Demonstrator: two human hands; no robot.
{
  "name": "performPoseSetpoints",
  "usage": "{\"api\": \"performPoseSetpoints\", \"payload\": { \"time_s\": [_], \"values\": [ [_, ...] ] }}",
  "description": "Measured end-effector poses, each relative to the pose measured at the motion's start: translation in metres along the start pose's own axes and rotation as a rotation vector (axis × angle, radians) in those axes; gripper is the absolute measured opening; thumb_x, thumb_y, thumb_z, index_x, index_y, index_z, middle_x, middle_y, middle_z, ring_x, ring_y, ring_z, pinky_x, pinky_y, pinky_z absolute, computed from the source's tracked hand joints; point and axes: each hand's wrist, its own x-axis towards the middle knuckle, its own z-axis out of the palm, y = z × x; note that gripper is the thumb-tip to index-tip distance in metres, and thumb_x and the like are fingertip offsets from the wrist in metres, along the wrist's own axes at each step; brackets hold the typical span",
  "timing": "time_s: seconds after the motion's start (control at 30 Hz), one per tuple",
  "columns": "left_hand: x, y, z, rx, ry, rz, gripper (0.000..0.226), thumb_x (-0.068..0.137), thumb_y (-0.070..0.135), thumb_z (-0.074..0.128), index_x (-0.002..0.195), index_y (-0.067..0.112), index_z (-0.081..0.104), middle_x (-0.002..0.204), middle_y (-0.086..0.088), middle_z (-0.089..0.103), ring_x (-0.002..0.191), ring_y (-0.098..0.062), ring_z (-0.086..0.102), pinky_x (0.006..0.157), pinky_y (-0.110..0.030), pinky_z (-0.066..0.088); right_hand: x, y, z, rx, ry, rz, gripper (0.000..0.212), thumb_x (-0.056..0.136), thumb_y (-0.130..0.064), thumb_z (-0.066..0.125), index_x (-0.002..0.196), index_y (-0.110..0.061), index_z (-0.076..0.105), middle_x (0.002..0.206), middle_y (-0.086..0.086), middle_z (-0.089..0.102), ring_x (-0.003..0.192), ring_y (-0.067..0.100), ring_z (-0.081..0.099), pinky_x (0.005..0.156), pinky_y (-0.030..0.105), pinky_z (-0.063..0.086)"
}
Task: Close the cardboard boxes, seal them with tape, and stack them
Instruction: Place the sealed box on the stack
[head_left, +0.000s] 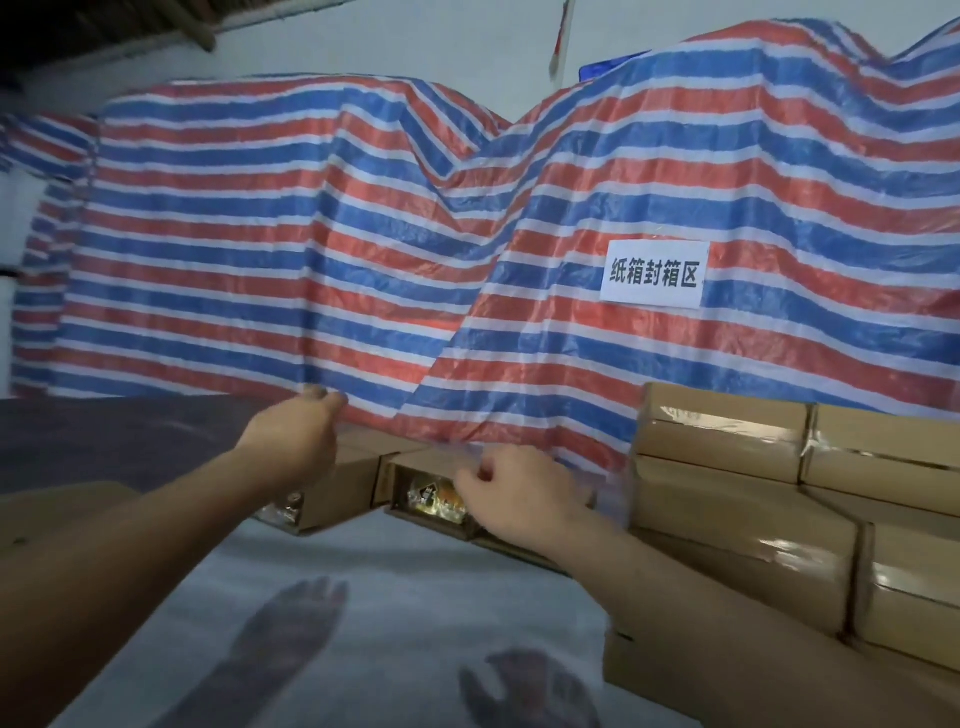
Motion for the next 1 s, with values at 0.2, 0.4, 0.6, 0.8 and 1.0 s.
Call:
{"api": "performPoseSetpoints", "payload": {
  "time_s": [0.2,0.4,0.6,0.8,1.0],
  "values": [
    [0.041,-0.065,0.086,0.355,-0.163,0.025,0.067,0.090,0.025,0.063,0.149,0.025,0.029,0.152,-0.002,0.034,0.139,-0.023,0.035,0.113,-0.038,0.030,0.087,-0.016,0.110,0.104,-0.323,0.059,0.092,0.082,-0.077,0.044,0.155,-0.027,0.019,0.162,0.002,0.024,0.147,0.030,0.025,0.116,0.051,0.029],
    [0.070,-0.120,0.147,0.468,-0.208,0.030,0.071,0.096,0.037,0.055,0.154,0.024,0.017,0.158,-0.002,0.027,0.145,-0.022,0.027,0.119,-0.042,0.023,0.133,-0.022,0.189,0.069,-0.410,0.050,0.096,0.087,-0.072,0.048,0.158,-0.022,0.010,0.165,0.007,0.016,0.151,0.033,0.014,0.119,0.060,0.020],
    [0.083,-0.140,0.167,0.388,-0.276,0.046,0.062,0.097,0.035,0.053,0.152,0.033,0.025,0.157,0.003,0.031,0.141,-0.019,0.034,0.116,-0.039,0.025,0.145,-0.029,0.226,0.136,-0.398,0.076,0.096,0.088,-0.068,0.048,0.158,-0.030,-0.005,0.168,0.003,0.005,0.153,0.032,0.003,0.119,0.066,0.009],
    [0.074,-0.128,0.141,0.314,-0.233,0.107,0.034,0.099,0.032,0.049,0.132,0.038,0.050,0.127,0.012,0.059,0.112,-0.009,0.057,0.095,-0.027,0.045,0.138,-0.043,0.211,0.181,-0.339,0.078,0.094,0.087,-0.070,0.050,0.158,-0.029,0.003,0.166,0.003,0.013,0.152,0.030,0.010,0.118,0.066,0.013],
    [0.055,-0.086,0.077,0.240,-0.169,0.168,0.015,0.098,0.034,0.052,0.110,0.038,0.061,0.108,0.016,0.061,0.100,-0.005,0.058,0.094,-0.025,0.047,0.117,-0.064,0.152,0.383,-0.269,0.105,0.064,0.084,-0.054,0.063,0.138,-0.031,0.038,0.139,-0.001,0.046,0.133,0.027,0.042,0.112,0.058,0.034]
  ]
}}
